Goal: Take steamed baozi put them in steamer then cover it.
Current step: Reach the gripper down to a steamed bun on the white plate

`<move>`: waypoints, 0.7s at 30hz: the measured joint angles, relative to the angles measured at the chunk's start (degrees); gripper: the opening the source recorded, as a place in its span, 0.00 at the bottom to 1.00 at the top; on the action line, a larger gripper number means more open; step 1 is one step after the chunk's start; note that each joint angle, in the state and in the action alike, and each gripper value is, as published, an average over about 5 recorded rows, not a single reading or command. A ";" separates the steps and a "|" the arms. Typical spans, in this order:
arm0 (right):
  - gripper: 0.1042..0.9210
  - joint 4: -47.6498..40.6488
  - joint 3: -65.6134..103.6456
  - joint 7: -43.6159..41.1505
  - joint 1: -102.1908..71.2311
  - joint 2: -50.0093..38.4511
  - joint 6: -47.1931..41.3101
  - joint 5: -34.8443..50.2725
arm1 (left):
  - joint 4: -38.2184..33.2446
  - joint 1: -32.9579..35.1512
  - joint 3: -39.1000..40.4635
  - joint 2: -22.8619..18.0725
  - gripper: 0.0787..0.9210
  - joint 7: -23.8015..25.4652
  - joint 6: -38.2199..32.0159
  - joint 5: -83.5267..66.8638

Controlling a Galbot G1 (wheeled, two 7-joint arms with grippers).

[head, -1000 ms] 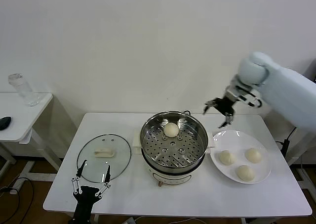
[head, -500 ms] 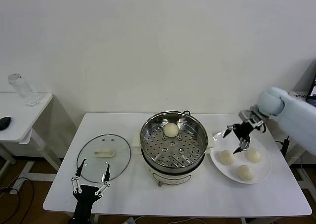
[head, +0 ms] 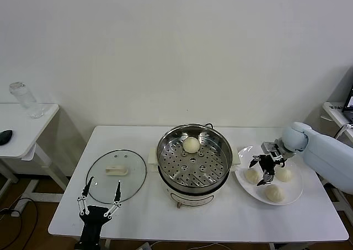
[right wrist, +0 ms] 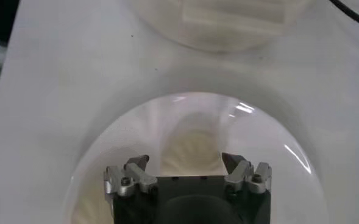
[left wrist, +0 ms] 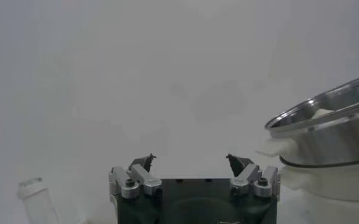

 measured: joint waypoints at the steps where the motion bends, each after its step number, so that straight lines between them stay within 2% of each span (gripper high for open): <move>1: 0.88 -0.07 0.03 0.19 -0.16 -0.01 -0.08 -0.01 | 0.00 -0.06 -0.04 -0.02 0.88 0.00 0.01 -0.05; 8: 0.87 -0.19 0.14 0.95 -1.03 0.13 -0.49 -0.22 | -0.01 -0.03 -0.07 -0.04 0.88 -0.03 0.02 -0.13; 21: 0.69 1.87 -1.29 1.89 0.67 -1.43 -1.54 1.15 | -0.55 -0.04 0.33 0.18 0.88 -0.09 -0.03 -0.17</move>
